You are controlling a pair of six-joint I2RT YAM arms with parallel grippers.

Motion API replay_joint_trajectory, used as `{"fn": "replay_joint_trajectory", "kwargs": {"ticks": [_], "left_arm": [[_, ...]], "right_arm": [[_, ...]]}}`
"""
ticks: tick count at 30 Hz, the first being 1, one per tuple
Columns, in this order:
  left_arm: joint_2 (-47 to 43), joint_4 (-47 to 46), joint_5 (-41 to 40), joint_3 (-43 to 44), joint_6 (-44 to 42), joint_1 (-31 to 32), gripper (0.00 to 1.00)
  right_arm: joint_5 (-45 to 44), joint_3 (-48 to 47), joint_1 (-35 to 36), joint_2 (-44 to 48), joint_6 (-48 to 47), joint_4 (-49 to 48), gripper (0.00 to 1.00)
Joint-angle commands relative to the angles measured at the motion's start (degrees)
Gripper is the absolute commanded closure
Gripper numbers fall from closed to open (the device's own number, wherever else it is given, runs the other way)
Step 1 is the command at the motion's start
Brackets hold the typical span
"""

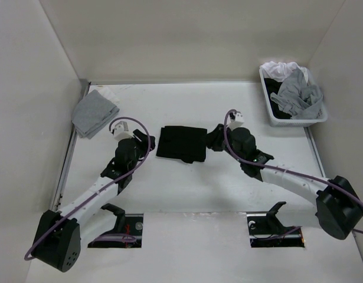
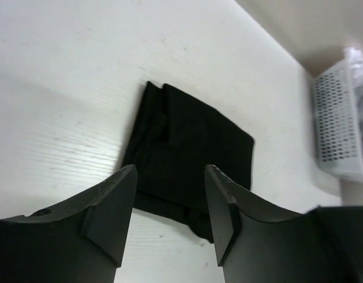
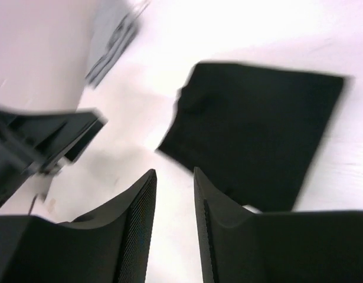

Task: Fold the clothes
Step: Fold the tank top

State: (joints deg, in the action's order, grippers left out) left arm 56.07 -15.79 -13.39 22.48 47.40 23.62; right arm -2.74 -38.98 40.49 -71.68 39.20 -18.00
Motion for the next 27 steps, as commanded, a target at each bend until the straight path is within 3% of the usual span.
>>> {"fn": "replay_joint_trajectory", "kwargs": {"ticks": [1, 5, 11, 16, 23, 27], "left_arm": [[-3.2, 9.0, -5.4, 2.8, -5.5, -1.2, 0.51], [-4.5, 15.4, -6.2, 4.7, -6.0, -2.5, 0.46], [2.0, 21.8, -5.2, 8.9, -5.3, -3.7, 0.44], [4.8, 21.2, -5.4, 10.8, -4.3, -2.6, 0.44], [10.1, 19.4, -5.2, 12.7, -5.1, -0.8, 0.44], [11.4, 18.3, -5.1, 13.1, -5.9, -0.5, 0.46]], "right_arm": [[-8.6, 2.2, -2.5, 2.7, -2.5, 0.3, 0.7], [-16.3, 2.8, -4.9, 2.9, -1.8, 6.7, 0.9], [-24.0, -1.5, -3.6, -3.1, -1.9, 15.0, 0.93], [-27.8, -1.2, -2.1, -0.5, -3.2, 14.6, 1.0], [-26.0, 0.7, -6.6, 0.6, -3.8, 15.1, 1.0], [-25.9, 0.0, -6.5, -2.1, -4.0, 14.8, 0.77]]}}
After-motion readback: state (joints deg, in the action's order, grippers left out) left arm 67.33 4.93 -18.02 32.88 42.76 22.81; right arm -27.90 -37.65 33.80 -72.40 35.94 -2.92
